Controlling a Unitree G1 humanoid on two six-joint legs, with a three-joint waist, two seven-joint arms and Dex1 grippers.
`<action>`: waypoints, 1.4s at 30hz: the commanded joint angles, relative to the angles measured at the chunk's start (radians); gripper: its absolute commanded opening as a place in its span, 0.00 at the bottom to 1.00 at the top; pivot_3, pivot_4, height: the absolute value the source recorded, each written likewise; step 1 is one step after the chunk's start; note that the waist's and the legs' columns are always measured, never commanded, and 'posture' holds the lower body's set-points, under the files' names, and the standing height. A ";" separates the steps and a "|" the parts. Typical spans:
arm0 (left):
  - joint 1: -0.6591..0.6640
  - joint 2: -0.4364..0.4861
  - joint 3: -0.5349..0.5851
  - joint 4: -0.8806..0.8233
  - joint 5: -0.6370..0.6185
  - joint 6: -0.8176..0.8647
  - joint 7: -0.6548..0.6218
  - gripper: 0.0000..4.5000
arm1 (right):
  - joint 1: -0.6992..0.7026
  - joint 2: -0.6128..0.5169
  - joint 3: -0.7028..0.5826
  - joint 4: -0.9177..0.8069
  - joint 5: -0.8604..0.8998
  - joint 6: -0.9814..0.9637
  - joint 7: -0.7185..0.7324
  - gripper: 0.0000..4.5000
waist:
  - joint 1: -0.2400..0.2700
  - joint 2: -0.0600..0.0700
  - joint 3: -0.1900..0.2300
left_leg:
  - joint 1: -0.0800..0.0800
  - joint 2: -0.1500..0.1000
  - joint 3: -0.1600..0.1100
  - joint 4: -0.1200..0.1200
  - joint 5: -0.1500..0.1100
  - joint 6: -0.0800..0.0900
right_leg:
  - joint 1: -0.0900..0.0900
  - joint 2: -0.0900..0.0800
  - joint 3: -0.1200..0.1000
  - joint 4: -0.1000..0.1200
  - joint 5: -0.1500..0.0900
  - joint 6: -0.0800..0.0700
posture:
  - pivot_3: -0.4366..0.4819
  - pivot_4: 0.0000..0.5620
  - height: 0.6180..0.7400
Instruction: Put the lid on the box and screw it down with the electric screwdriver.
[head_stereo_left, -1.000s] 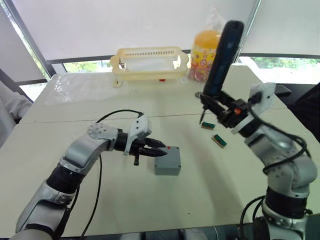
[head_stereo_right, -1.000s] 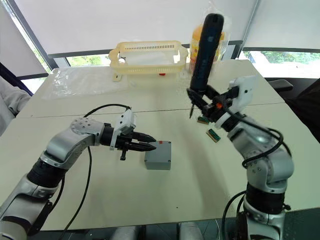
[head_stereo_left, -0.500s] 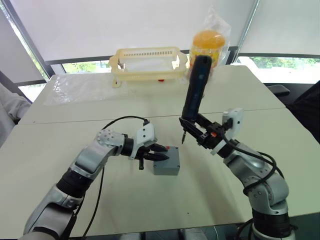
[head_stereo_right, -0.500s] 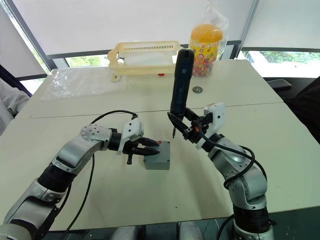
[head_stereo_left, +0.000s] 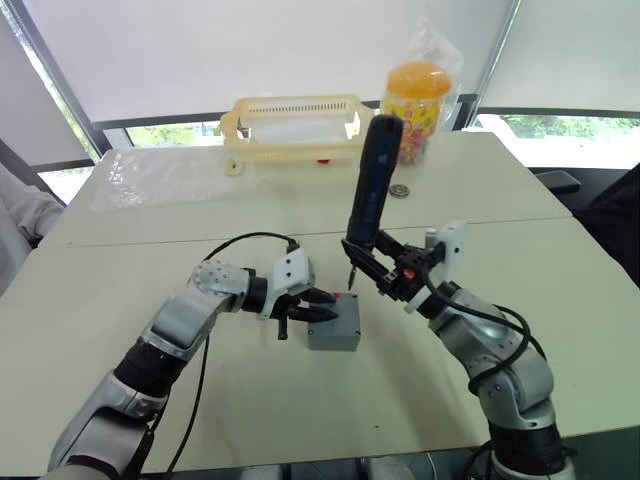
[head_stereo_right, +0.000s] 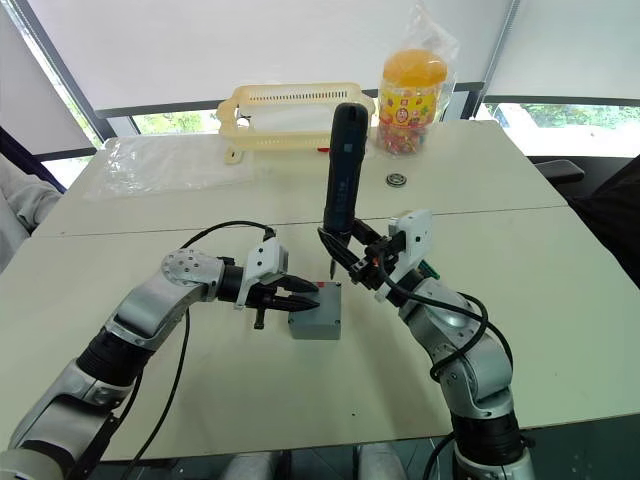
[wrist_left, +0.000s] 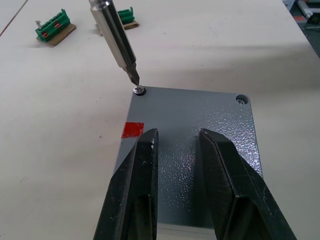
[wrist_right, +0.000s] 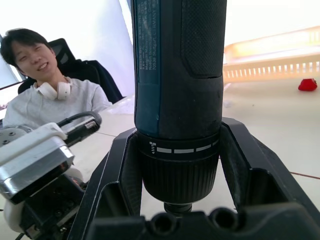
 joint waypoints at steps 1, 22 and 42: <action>0.023 0.005 -0.013 0.008 0.021 0.021 0.002 0.28 | -0.019 0.001 -0.003 -0.033 -0.006 -0.055 0.014 0.39 | 0.000 0.000 0.000 | 0.000 0.000 0.000 0.000 0.000 0.000 | 0.000 0.000 0.000 0.000 0.000 0.000 | 0.48 0.27 1.00; 0.015 -0.014 -0.018 0.011 0.023 0.019 0.001 0.28 | 0.021 -0.008 -0.018 -0.033 -0.023 -0.071 0.016 0.39 | 0.002 0.000 0.000 | 0.000 0.000 0.000 0.000 0.000 0.000 | 0.001 0.000 0.000 0.000 0.000 0.000 | 0.48 0.27 1.00; 0.017 -0.017 -0.017 0.011 0.026 0.024 -0.005 0.28 | 0.004 -0.006 -0.036 -0.048 0.007 -0.057 -0.016 0.39 | 0.002 0.000 0.000 | 0.001 0.000 -0.001 0.001 0.000 0.000 | 0.002 0.000 0.000 0.000 0.000 0.000 | 0.48 0.27 1.00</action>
